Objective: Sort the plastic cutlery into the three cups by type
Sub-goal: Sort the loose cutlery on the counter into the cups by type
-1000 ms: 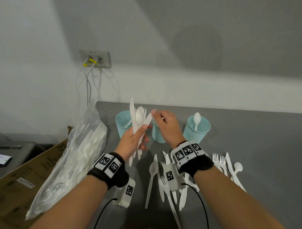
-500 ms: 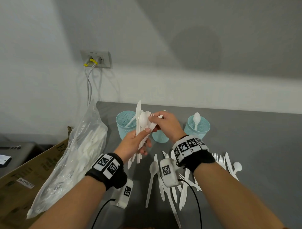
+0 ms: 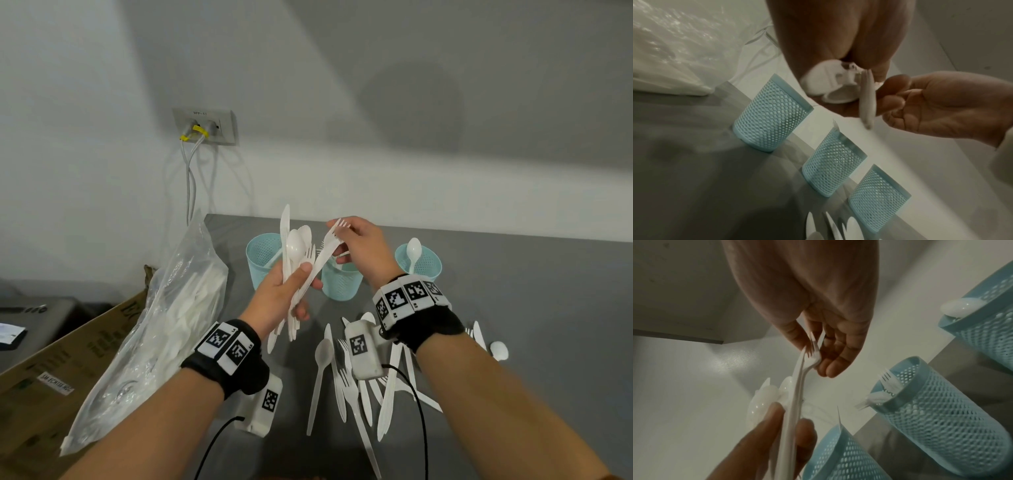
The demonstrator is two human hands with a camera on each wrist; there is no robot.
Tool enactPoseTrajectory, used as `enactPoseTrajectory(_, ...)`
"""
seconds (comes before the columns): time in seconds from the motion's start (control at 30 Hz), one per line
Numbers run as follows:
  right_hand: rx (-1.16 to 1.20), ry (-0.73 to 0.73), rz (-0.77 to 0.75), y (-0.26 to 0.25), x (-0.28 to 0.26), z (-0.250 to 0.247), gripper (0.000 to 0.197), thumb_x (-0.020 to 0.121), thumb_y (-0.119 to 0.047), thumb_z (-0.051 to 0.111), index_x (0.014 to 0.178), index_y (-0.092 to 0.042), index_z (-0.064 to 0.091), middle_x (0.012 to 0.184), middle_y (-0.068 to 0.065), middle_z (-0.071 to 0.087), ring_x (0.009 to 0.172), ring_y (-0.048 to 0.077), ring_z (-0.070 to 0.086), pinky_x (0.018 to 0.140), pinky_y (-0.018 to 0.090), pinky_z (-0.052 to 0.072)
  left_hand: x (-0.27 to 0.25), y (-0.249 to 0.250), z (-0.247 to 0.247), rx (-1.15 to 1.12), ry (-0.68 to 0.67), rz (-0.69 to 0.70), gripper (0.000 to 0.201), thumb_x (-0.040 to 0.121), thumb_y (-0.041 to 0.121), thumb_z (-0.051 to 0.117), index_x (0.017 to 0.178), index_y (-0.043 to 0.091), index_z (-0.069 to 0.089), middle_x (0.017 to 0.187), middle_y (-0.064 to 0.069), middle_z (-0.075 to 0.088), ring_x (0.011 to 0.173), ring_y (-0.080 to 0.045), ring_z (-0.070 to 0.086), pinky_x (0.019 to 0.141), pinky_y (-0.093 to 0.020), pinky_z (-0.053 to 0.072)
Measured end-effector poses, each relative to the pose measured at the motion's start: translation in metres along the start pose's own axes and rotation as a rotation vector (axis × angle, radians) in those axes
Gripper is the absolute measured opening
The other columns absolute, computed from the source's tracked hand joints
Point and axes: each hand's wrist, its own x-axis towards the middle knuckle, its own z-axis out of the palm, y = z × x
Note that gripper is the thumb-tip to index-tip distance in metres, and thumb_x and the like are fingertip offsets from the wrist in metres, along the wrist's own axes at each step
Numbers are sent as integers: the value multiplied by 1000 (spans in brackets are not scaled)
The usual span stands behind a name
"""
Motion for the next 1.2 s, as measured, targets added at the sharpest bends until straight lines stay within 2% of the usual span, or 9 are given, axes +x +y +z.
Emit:
enactPoseTrajectory(0.2, 213, 133, -172, -10, -3, -3, 19, 104, -17, 29, 104, -13, 47, 87, 12, 57, 62, 24, 64, 59, 31, 56, 2, 1, -3, 19, 39, 5, 27, 94, 42, 52, 114, 24, 53, 95, -4, 73, 43, -17, 51, 57, -35, 52)
enactPoseTrajectory(0.33, 125, 277, -324, -17, 1, -12, 21, 103, -28, 29, 98, -34, 48, 87, 2, 48, 59, 23, 61, 64, 40, 56, 2, -1, -6, 53, 88, 8, 30, 93, 42, 53, 114, 21, 51, 90, -2, 72, 43, -15, 51, 53, -33, 51)
enactPoseTrajectory(0.47, -18, 128, -215, -16, -5, -4, 32, 93, -31, 55, 122, -36, 42, 113, -9, 46, 104, 13, 49, 92, 30, 41, 0, 4, -3, 120, 67, 53, 21, 93, 41, 54, 108, 26, 56, 80, 1, 68, 45, -12, 51, 53, -31, 53)
enactPoseTrajectory(0.53, -75, 34, -43, -13, -7, -1, 32, 87, -32, 65, 115, -21, 55, 99, -4, 54, 87, 8, 53, 80, 24, 40, -1, 6, -1, 107, 38, 59, 21, 93, 40, 54, 109, 27, 56, 76, 2, 68, 44, -11, 50, 53, -31, 53)
enactPoseTrajectory(0.6, -169, -45, 51, -12, -10, 0, 20, 84, -32, 65, 87, -12, 67, 76, 0, 58, 67, 12, 52, 68, 26, 39, -2, 7, 0, 104, 23, 60, 28, 92, 40, 54, 114, 23, 56, 73, 3, 68, 44, -12, 50, 54, -32, 53)
enactPoseTrajectory(0.83, -105, -70, 178, -13, -4, -2, 29, 89, -20, 53, 61, -17, 45, 38, -11, 34, 29, 4, 28, 38, 21, 24, -1, 6, 5, 108, -8, 114, 28, 96, 39, 48, 118, 22, 51, 82, -7, 71, 42, -16, 50, 52, -35, 51)
enactPoseTrajectory(0.9, -103, 4, 153, -14, 0, -6, 28, 91, -17, 48, 64, -17, 44, 48, -6, 42, 25, 3, 31, 33, 15, 24, 1, 4, 5, 108, 9, 108, 28, 97, 39, 47, 117, 21, 49, 78, -6, 68, 41, -14, 48, 50, -34, 50)
enactPoseTrajectory(1.03, -87, 189, 3, -29, 6, -22, 28, 95, -16, 42, 69, -17, 52, 71, -1, 58, 41, 1, 41, 46, 20, 29, 5, -2, 2, 165, 40, 87, 24, 98, 36, 47, 116, 20, 47, 71, -3, 56, 41, -9, 43, 46, -28, 46)
enactPoseTrajectory(1.2, -182, 422, -196, -31, 23, -40, 19, 94, -20, 42, 93, -8, 56, 86, 3, 64, 76, 18, 59, 71, 26, 47, 11, -11, -3, 198, 115, 80, 27, 99, 32, 44, 119, 14, 43, 73, -1, 53, 41, -7, 42, 46, -28, 46)
